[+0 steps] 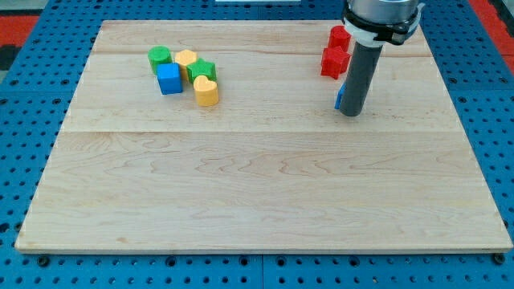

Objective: Move the arm towards the blue cube

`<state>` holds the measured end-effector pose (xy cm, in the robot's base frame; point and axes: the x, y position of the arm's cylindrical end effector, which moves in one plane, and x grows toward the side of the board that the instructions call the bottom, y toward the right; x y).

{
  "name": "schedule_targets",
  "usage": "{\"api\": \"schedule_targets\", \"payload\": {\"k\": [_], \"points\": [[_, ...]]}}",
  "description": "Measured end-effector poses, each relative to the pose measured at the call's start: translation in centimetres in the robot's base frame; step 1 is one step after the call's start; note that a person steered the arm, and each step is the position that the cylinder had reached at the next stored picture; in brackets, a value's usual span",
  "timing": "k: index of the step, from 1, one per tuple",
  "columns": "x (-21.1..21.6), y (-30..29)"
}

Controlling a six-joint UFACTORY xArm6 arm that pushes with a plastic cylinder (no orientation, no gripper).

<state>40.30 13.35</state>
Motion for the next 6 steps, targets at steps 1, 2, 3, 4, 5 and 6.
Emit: {"api": "schedule_targets", "payload": {"k": [1, 2, 3, 4, 5, 6], "points": [[1.9, -0.1], [4.8, -4.9], [4.8, -17.0], [4.8, -27.1], [3.2, -31.5], [-0.6, -30.4]]}}
